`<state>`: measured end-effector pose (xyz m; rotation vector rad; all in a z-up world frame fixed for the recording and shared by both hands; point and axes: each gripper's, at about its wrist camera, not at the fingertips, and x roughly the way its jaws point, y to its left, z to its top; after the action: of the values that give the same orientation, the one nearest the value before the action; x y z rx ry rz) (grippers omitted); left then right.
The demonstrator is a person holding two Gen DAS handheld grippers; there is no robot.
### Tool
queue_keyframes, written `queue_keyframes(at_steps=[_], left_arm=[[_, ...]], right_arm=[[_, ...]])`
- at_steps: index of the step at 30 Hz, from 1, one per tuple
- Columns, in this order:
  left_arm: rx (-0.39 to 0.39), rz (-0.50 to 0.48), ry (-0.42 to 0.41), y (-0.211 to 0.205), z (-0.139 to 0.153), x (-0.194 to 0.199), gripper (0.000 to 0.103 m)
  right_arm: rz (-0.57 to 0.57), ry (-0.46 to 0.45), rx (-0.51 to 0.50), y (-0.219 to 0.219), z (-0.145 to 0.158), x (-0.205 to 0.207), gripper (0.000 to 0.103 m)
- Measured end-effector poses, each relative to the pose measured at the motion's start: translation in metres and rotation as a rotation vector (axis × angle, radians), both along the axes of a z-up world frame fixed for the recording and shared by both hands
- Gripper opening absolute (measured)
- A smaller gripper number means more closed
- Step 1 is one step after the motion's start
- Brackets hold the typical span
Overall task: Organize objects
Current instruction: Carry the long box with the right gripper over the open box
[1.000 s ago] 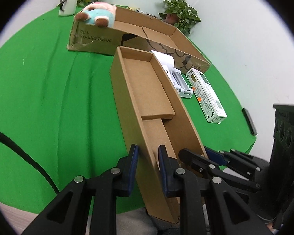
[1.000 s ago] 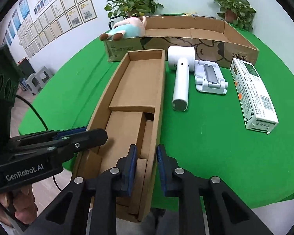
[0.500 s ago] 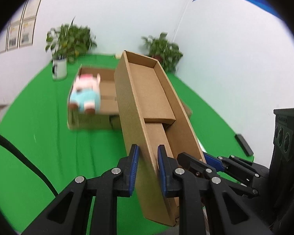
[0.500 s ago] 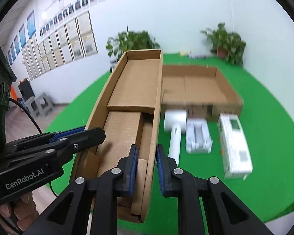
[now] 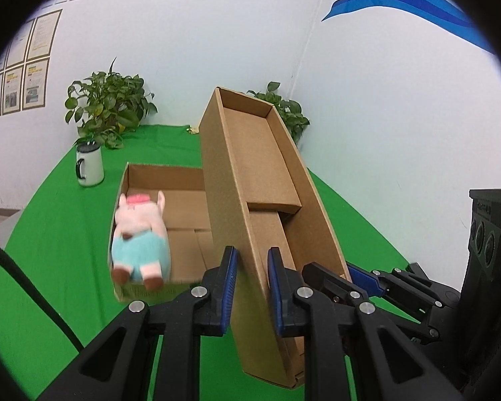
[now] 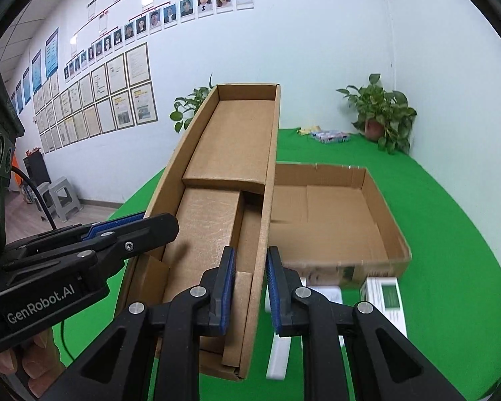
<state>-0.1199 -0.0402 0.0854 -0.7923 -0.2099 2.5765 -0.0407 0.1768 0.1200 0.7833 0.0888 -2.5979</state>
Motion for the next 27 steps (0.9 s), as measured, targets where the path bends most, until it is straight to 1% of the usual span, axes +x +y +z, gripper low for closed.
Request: queue_keyframes(at_steps=[9, 12, 15, 21, 24, 27], left_arm=[[-0.018, 0.0, -0.008, 0.0, 0.001, -0.074, 0.017], [-0.039, -0.001, -0.023, 0.003, -0.001, -0.101, 0.017], [-0.058, 0.012, -0.039, 0.005, -0.006, -0.122, 0.017], [-0.071, 0.029, -0.117, 0.002, -0.027, -0.162, 0.017], [-0.103, 0.048, -0.161, 0.001, -0.043, -0.179, 0.017], [-0.132, 0.063, -0.234, -0.001, -0.064, -0.196, 0.017]], right_arm=[[-0.012, 0.005, 0.01, -0.025, 0.008, -0.098, 0.016], [-0.013, -0.005, 0.008, -0.031, 0.007, -0.14, 0.016], [-0.006, -0.038, -0.007, -0.038, 0.003, -0.18, 0.016], [0.015, -0.105, -0.012, -0.051, -0.021, -0.256, 0.016], [0.031, -0.157, -0.014, -0.059, -0.042, -0.291, 0.016], [0.043, -0.199, -0.016, -0.066, -0.067, -0.321, 0.016]])
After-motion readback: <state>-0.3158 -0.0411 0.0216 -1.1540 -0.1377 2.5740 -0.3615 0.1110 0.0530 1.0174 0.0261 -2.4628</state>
